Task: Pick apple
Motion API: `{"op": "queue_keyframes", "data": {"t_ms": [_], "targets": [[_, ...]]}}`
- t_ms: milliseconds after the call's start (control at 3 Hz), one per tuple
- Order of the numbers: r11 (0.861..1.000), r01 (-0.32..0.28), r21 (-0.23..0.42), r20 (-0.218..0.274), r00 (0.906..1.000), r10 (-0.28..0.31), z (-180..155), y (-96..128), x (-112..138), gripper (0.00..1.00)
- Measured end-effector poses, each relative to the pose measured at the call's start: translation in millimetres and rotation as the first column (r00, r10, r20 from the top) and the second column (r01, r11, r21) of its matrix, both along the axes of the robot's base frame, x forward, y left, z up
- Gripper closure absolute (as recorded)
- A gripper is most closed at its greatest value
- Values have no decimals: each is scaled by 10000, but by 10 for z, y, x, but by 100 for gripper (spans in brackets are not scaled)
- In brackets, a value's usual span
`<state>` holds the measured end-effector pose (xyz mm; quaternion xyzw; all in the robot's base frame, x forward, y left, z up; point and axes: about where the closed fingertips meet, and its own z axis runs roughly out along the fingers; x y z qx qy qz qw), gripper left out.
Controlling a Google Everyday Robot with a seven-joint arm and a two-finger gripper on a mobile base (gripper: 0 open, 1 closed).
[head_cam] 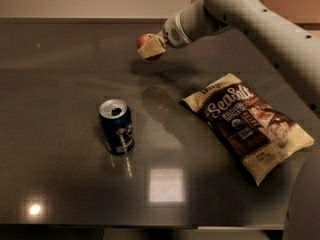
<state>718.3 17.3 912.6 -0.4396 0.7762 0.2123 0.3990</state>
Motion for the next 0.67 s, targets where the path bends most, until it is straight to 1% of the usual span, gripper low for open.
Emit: {"op": "queue_keyframes", "data": {"t_ms": [333,667], "targets": [[9982,-556,218,16,9985,556,348,-61,-194,100],[9937,-1105,192,103,9938,1103,698,-109,-406,100]]}}
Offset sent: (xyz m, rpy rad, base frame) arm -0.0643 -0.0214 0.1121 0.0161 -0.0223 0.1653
